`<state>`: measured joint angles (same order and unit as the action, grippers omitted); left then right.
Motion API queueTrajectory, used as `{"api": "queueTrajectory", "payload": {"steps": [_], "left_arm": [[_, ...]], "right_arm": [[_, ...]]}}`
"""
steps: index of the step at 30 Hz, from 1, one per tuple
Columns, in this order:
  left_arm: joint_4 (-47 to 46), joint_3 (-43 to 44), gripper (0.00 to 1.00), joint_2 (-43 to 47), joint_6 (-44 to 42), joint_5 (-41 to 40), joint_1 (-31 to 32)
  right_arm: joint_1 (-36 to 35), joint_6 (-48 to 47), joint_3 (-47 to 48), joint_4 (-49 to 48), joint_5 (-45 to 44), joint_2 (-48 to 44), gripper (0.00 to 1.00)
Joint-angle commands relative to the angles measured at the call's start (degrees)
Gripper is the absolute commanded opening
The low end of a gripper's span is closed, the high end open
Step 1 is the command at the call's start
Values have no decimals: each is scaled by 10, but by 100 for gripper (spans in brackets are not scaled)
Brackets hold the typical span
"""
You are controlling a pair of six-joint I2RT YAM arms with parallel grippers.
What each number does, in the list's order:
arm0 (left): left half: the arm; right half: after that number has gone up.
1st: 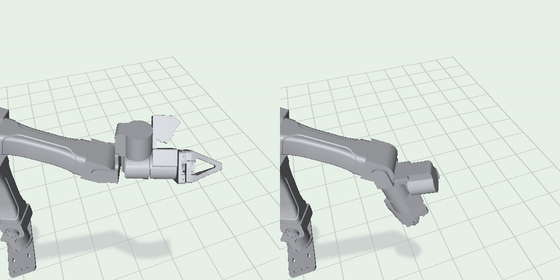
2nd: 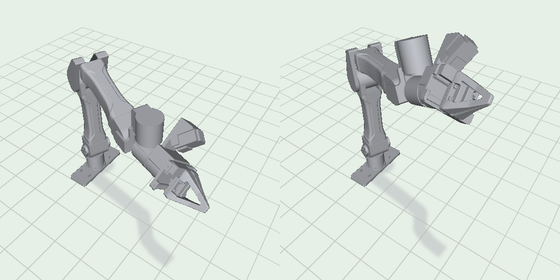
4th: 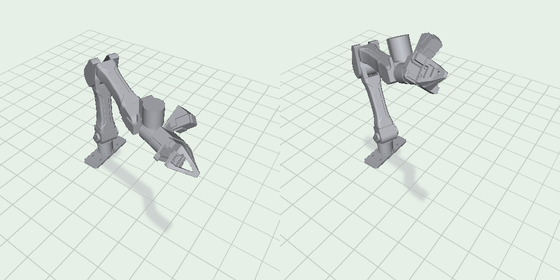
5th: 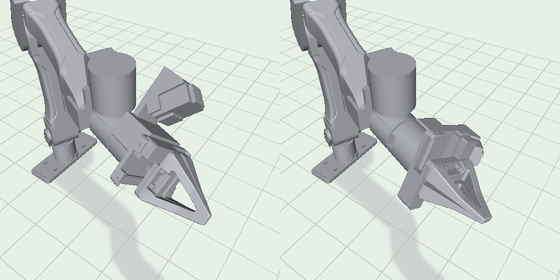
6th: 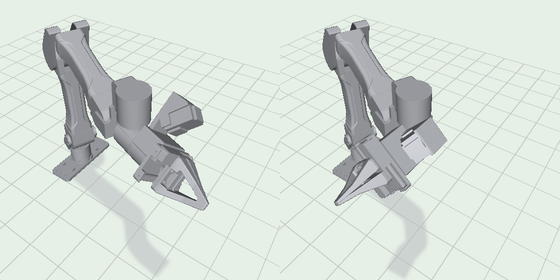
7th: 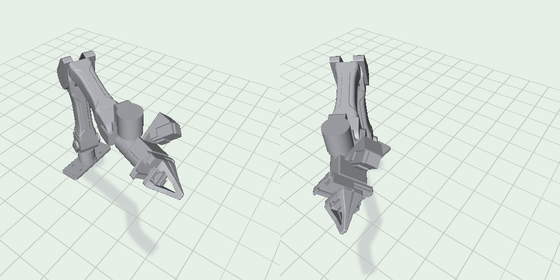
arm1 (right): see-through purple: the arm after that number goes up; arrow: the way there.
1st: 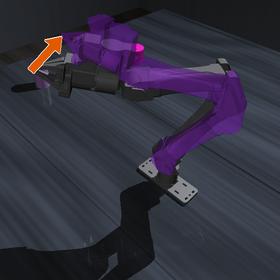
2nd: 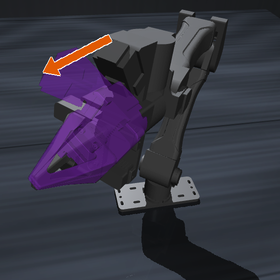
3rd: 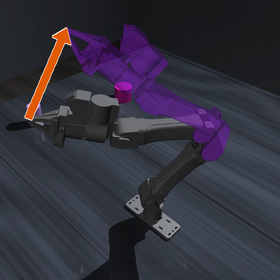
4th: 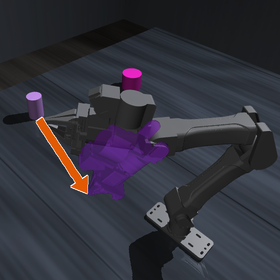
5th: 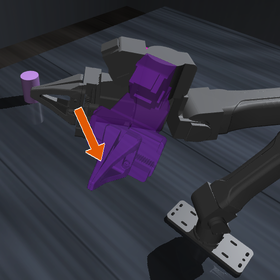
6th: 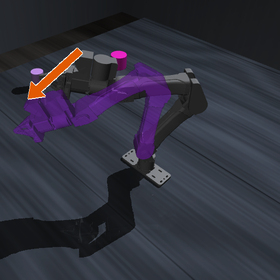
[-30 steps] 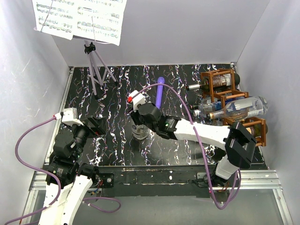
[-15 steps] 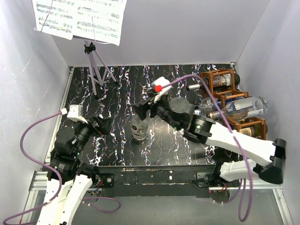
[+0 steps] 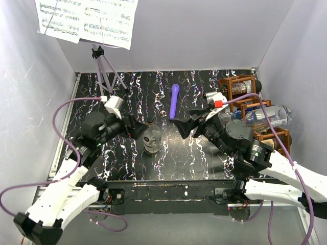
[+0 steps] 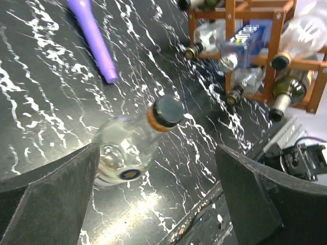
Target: Take the wine bottle off the wine rack
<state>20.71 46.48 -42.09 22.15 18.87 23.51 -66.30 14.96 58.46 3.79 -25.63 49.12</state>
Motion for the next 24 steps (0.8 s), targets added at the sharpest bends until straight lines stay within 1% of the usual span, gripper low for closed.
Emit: {"api": "queueTrajectory", "payload": {"steps": [1, 2, 5, 9, 10, 11, 15, 16, 17, 18, 22, 24], "left_arm": [[-34, 33, 95, -51, -23, -114, 100], [-39, 35, 95, -66, -25, -135, 114], [-52, 47, 88, -109, -23, -179, 139], [-78, 51, 77, -160, -33, -180, 165], [-83, 49, 73, -169, -33, -199, 168], [-81, 52, 66, -176, -35, -211, 173], [-12, 81, 23, -178, -4, -300, 175], [-5, 84, 16, -171, -4, -319, 175], [-2, 87, 3, -165, -12, -333, 175], [1, 91, 0, -158, -22, -352, 175], [9, 110, 0, -151, -63, -478, 172], [14, 127, 0, -161, -90, -518, 154]], "right_arm": [[-2, 3, -19, -6, -45, -35, 82], [-2, 1, -22, -5, -45, -39, 82], [-2, -11, -29, -1, -38, -49, 82], [-2, -22, -37, 0, -25, -54, 82], [-2, -27, -38, -1, -20, -54, 82], [-2, -31, -39, -1, -14, -53, 82], [-2, -42, -40, 5, -5, -55, 83], [-2, -42, -43, 4, -4, -58, 83], [-2, -43, -46, 2, -5, -60, 83], [-2, -42, -49, 0, -5, -61, 83], [-2, -42, -56, -5, -3, -61, 83], [-2, -42, -58, 0, 0, -62, 83]]}}
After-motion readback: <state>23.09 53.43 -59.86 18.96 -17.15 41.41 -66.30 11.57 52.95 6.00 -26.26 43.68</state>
